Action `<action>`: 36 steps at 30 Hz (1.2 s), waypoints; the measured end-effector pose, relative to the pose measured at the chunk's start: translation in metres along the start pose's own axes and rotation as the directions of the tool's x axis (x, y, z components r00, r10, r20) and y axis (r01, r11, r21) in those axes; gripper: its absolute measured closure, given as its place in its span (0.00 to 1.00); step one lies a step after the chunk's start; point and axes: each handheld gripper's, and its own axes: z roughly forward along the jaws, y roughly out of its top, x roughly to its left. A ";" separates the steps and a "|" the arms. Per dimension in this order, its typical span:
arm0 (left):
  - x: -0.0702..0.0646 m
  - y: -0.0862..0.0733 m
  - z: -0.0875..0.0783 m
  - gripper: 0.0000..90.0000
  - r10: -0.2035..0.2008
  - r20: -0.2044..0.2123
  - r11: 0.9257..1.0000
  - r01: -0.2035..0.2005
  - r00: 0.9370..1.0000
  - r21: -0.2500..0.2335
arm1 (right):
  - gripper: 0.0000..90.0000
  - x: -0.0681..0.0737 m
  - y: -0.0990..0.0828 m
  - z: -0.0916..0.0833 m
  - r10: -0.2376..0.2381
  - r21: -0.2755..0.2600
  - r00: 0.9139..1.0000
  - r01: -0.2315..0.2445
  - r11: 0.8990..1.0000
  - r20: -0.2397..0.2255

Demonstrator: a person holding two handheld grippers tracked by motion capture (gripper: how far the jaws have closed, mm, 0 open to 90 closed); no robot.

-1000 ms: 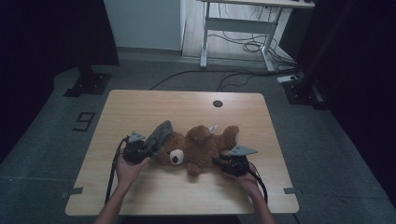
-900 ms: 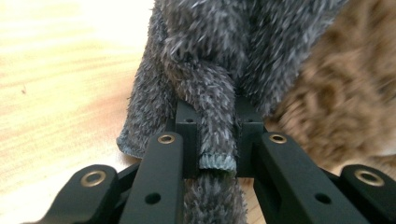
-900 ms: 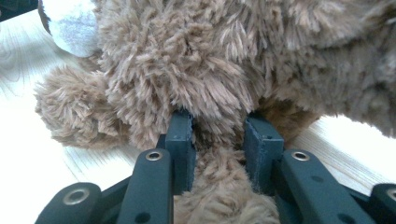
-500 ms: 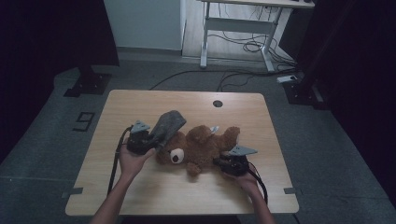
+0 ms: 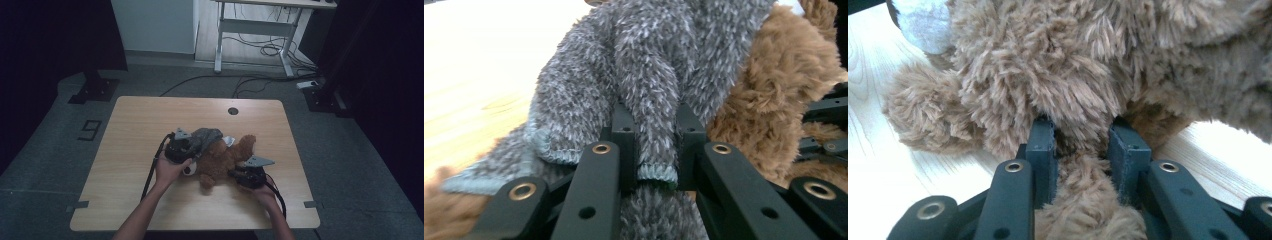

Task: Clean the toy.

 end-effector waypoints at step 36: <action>0.064 -0.071 -0.029 0.86 -0.137 -0.111 0.990 0.140 0.984 0.025 | 0.76 -0.001 0.000 0.004 0.012 0.002 1.000 -0.012 1.000 0.006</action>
